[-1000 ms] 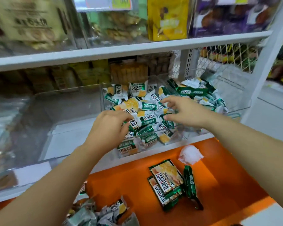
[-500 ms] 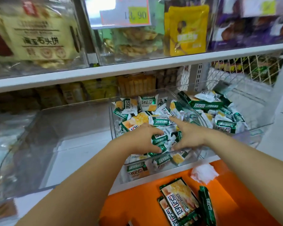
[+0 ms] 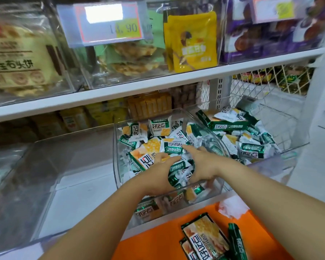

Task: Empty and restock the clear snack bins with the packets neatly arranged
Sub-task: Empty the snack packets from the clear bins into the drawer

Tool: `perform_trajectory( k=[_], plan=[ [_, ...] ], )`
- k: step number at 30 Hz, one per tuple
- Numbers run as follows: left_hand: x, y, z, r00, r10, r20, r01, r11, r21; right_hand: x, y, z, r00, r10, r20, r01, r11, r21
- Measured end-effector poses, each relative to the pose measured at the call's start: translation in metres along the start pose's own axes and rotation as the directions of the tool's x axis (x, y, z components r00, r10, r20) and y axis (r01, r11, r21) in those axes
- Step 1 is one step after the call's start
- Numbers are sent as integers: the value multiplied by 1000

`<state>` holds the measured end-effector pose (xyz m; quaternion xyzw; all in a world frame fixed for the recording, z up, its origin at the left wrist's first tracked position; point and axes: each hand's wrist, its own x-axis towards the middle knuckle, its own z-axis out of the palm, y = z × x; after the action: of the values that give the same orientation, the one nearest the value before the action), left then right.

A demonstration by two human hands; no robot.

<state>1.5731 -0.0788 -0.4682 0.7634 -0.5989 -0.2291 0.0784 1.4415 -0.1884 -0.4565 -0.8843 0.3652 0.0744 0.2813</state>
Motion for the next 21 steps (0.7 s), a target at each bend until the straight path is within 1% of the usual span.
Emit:
perform_trajectory(
  k=[5,10,14,16,19,21],
  plan=[
    [-2,-3,1,999,21,-50,-24,997,-78,2,-7,1,996,30,80,-32,999,22],
    [-1,-6,2,998,17,-62,-24,993,-118,7,2,3,1000,-24,-6,24,1000,0],
    [0,-5,4,1000,11,-21,-14,993,-116,9,9,2,998,-54,-28,57,995,88],
    [0,-4,4,1000,3,-4,-4,995,-98,11,11,2,999,-47,-24,49,997,63],
    [0,-4,3,1000,13,-3,-14,997,-74,10,4,3,1000,2,15,-1,1000,-22],
    [-1,-5,2,1000,25,-19,-26,997,-73,11,0,6,999,20,43,-19,1000,-23]
  ],
)
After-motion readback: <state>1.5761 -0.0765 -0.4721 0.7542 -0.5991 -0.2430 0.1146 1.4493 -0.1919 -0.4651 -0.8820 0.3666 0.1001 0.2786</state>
